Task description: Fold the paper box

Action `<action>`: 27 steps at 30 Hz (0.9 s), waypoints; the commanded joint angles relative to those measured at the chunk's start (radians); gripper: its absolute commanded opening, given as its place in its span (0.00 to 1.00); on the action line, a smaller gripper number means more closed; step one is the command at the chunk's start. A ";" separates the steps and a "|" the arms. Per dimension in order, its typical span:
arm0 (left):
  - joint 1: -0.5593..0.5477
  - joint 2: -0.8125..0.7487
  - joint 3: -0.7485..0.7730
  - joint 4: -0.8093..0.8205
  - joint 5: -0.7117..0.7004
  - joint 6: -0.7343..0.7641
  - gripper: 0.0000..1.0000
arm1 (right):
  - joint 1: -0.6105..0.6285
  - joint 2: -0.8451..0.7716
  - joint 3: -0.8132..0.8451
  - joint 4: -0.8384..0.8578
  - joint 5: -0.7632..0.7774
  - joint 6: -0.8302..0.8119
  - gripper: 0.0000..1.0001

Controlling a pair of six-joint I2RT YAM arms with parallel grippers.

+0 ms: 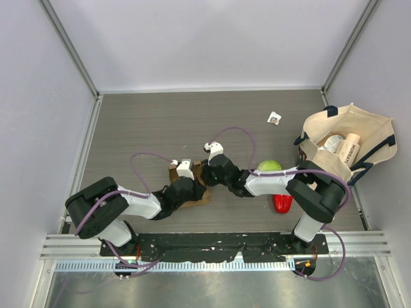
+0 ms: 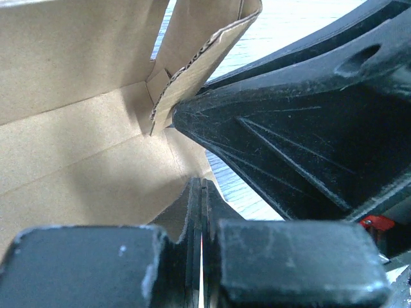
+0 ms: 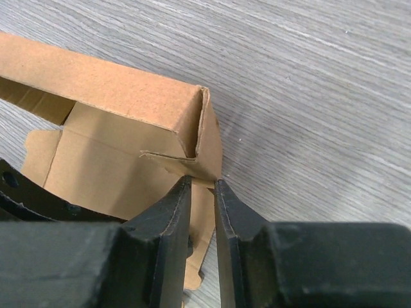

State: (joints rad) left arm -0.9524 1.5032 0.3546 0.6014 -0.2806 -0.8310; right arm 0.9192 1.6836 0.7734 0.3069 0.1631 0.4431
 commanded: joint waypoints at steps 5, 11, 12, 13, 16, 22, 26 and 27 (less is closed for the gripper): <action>0.001 0.003 -0.029 -0.109 0.004 0.015 0.00 | -0.003 -0.042 0.049 -0.002 0.026 -0.184 0.34; 0.001 0.005 -0.029 -0.114 0.003 0.017 0.00 | -0.006 -0.036 0.044 0.041 -0.010 -0.256 0.41; 0.003 0.005 -0.029 -0.114 0.004 0.017 0.00 | -0.008 -0.036 0.040 0.050 -0.019 -0.262 0.42; 0.003 0.005 -0.029 -0.114 0.004 0.017 0.00 | -0.009 -0.036 0.038 0.070 -0.017 -0.270 0.43; 0.001 0.000 -0.032 -0.114 0.003 0.017 0.00 | -0.013 -0.035 0.021 0.122 -0.037 -0.277 0.44; 0.001 -0.006 -0.034 -0.114 0.000 0.018 0.00 | -0.026 -0.001 0.015 0.216 -0.120 -0.291 0.42; 0.003 -0.011 -0.037 -0.115 -0.005 0.021 0.00 | -0.026 0.042 0.024 0.250 -0.151 -0.302 0.38; 0.003 -0.012 -0.037 -0.115 -0.005 0.023 0.00 | -0.026 0.053 0.024 0.256 -0.151 -0.299 0.36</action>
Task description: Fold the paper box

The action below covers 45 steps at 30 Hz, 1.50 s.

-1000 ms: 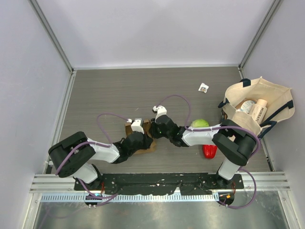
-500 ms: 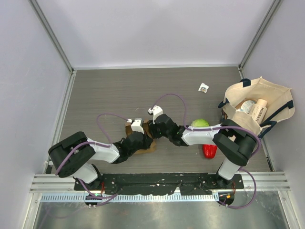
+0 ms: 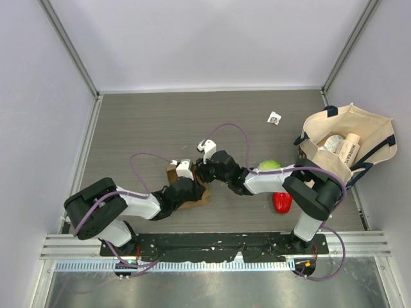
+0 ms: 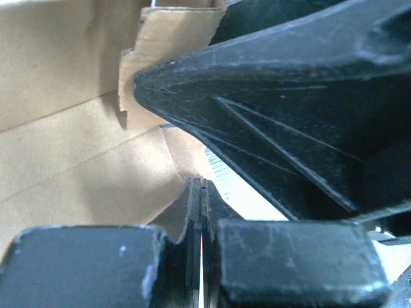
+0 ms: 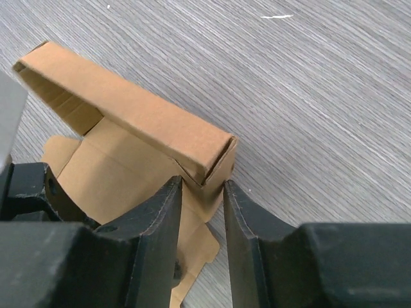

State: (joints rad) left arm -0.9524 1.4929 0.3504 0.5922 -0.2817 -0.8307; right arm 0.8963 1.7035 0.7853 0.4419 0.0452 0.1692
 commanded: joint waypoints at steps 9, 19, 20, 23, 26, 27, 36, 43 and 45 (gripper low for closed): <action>0.001 -0.032 -0.030 -0.109 -0.010 0.039 0.00 | 0.039 0.007 -0.058 0.245 0.148 -0.013 0.10; 0.001 -0.532 -0.014 -0.453 -0.043 0.122 0.44 | 0.099 -0.068 -0.058 0.121 0.413 -0.059 0.01; 0.000 -0.595 -0.005 -0.498 -0.050 0.128 0.45 | 0.099 -0.076 -0.058 0.109 0.423 -0.053 0.00; 0.001 -0.807 0.012 -0.695 -0.126 0.127 0.48 | 0.099 -0.087 -0.052 0.051 0.446 -0.036 0.00; 0.001 -0.934 0.018 -0.821 -0.183 0.117 0.49 | 0.099 -0.107 -0.055 0.011 0.446 -0.027 0.00; 0.001 -0.947 0.022 -0.857 -0.191 0.114 0.51 | 0.099 -0.107 -0.058 -0.003 0.447 -0.025 0.00; 0.001 -0.657 0.130 -0.846 -0.321 0.105 0.54 | 0.096 -0.123 -0.054 -0.072 0.443 -0.005 0.00; 0.001 -0.381 0.239 -0.796 -0.385 0.171 0.43 | 0.093 -0.113 -0.061 -0.058 0.415 0.015 0.00; 0.001 -0.323 0.255 -0.778 -0.407 0.176 0.42 | 0.095 -0.108 -0.052 -0.061 0.415 0.024 0.00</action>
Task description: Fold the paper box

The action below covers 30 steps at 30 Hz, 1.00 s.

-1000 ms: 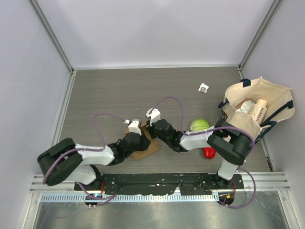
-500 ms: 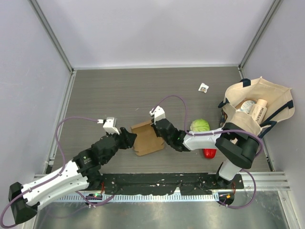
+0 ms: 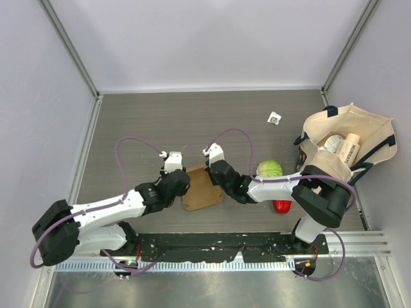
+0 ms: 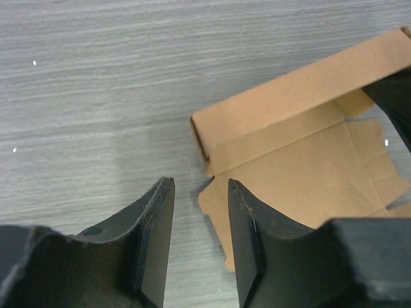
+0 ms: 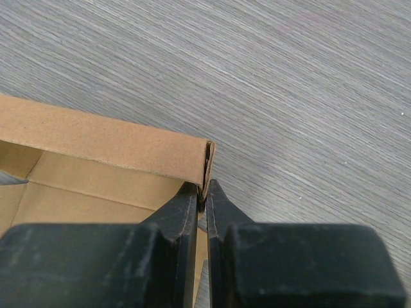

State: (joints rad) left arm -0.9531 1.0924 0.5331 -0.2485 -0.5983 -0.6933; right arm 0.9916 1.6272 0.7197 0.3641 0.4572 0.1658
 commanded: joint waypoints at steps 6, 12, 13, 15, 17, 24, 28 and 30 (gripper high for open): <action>0.001 0.187 0.102 0.098 -0.165 0.041 0.29 | 0.001 -0.001 0.035 0.001 0.035 0.072 0.01; 0.000 0.230 0.093 0.156 -0.192 0.011 0.15 | 0.100 0.074 0.108 -0.077 0.400 0.182 0.00; -0.001 0.230 0.087 0.169 -0.186 0.005 0.14 | 0.125 0.091 0.113 -0.068 0.455 0.189 0.00; -0.001 0.225 0.065 0.219 -0.175 -0.011 0.12 | 0.139 0.124 0.115 -0.045 0.486 0.222 0.00; 0.001 0.218 0.047 0.274 -0.158 -0.003 0.10 | 0.145 0.131 0.109 -0.030 0.503 0.251 0.00; 0.001 0.215 0.010 0.376 -0.120 0.012 0.00 | 0.137 0.152 0.129 -0.034 0.483 0.328 0.00; 0.001 0.198 -0.021 0.440 -0.084 -0.005 0.00 | 0.136 0.168 0.133 -0.036 0.514 0.389 0.00; 0.001 0.185 -0.047 0.481 -0.064 -0.021 0.00 | 0.139 0.175 0.133 -0.025 0.549 0.408 0.00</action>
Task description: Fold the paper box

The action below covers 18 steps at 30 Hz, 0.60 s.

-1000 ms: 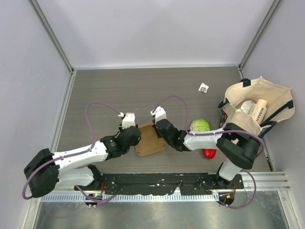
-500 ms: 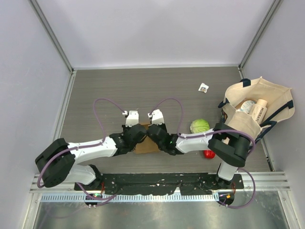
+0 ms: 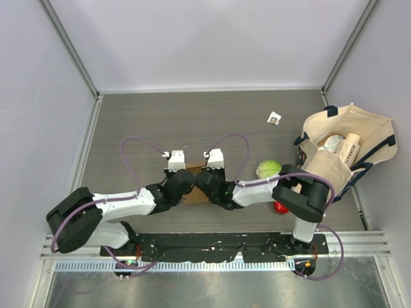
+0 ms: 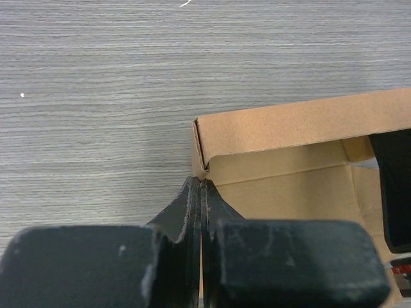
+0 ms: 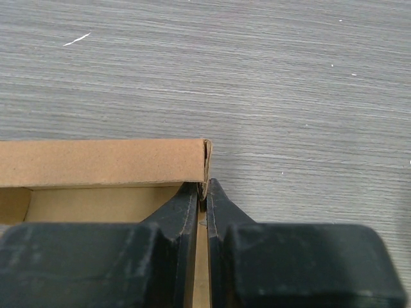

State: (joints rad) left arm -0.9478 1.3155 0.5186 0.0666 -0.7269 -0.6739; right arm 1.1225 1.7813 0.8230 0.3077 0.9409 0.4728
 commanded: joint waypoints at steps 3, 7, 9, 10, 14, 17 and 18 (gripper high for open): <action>-0.005 -0.039 -0.048 0.193 0.090 -0.046 0.00 | 0.019 0.050 0.073 0.016 0.140 0.141 0.00; -0.005 -0.033 -0.045 0.182 0.092 -0.046 0.00 | 0.019 0.070 0.110 -0.005 0.136 0.156 0.01; -0.005 -0.030 -0.043 0.177 0.090 -0.049 0.00 | 0.020 0.058 0.100 -0.012 0.127 0.153 0.07; -0.005 -0.030 -0.042 0.173 0.084 -0.053 0.00 | 0.019 0.047 0.084 -0.027 0.119 0.148 0.10; -0.005 -0.018 -0.020 0.110 0.047 -0.078 0.00 | 0.002 -0.087 -0.039 0.036 -0.072 -0.012 0.48; -0.003 -0.012 -0.012 0.072 0.046 -0.081 0.00 | -0.032 -0.241 -0.100 -0.047 -0.255 -0.062 0.58; -0.003 -0.012 -0.012 0.065 0.049 -0.079 0.00 | -0.047 -0.340 -0.126 -0.053 -0.317 -0.100 0.62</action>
State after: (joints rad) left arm -0.9489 1.2987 0.4751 0.1513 -0.6773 -0.7269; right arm 1.1114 1.6886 0.7609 0.2626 0.8722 0.4843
